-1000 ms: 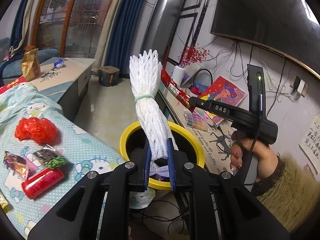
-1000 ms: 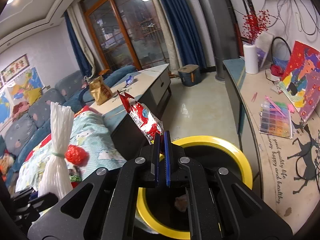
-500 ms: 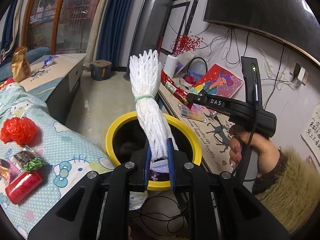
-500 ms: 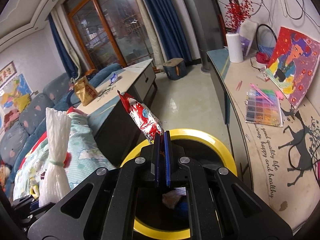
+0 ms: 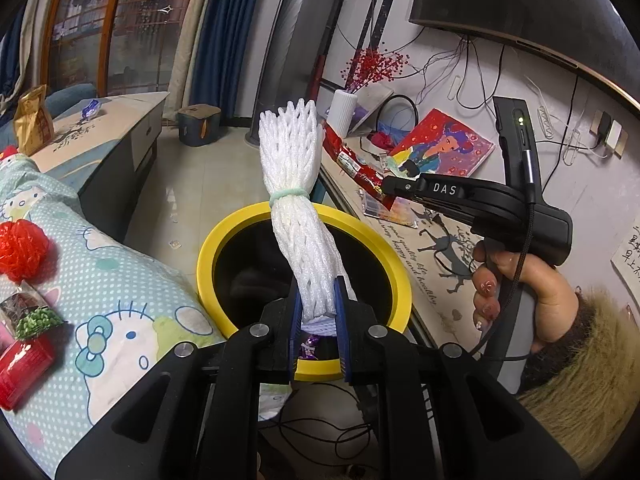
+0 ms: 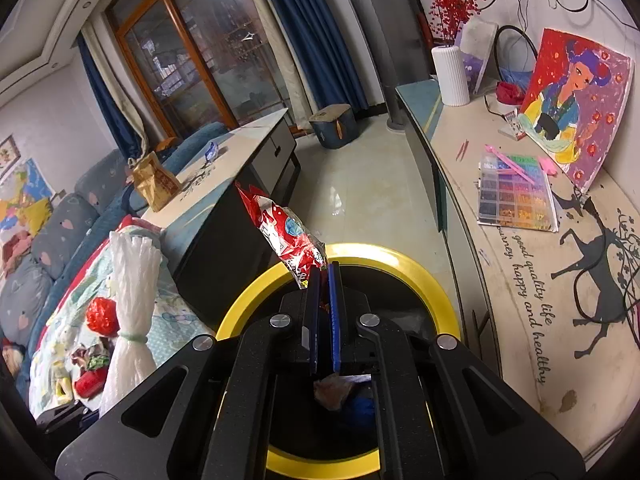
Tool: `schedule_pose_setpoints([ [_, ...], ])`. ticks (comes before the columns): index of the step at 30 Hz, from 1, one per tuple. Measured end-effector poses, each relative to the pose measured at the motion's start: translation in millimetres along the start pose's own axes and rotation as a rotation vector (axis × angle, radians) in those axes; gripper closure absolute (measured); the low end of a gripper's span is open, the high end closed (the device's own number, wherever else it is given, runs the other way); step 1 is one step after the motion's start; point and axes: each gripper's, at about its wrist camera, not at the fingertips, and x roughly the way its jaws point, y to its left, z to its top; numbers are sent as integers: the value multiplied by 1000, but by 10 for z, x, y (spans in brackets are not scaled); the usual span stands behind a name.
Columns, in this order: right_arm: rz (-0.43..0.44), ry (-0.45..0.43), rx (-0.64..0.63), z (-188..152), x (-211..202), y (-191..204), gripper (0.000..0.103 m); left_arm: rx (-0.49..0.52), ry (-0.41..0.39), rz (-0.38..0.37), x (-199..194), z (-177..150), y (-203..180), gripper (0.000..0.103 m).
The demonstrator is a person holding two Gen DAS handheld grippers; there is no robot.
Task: Collect trash
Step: 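Open both tools to drop the foam net and red wrapper into the bin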
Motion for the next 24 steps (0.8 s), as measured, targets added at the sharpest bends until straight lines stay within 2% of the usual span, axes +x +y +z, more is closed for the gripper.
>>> schedule_pose_setpoints([
  [10,-22,44,35,-44,112,-149,101,-15,69,19,373,-34,55,88],
  [18,-22,59,59,-43,127,-249,100,-10,76,9,524,-27,9,88],
  [21,-16,76,80,-37,147,-294,96,-16,81,4,593,-15,-4,85],
  [22,-14,83,86,-38,156,-308,87,-16,85,-4,614,-7,-7,74],
  [23,-17,84,94,-44,156,-322,79,-14,84,-4,618,-2,-13,53],
  [24,-21,80,95,-46,152,-328,77,-10,77,1,608,0,-15,41],
])
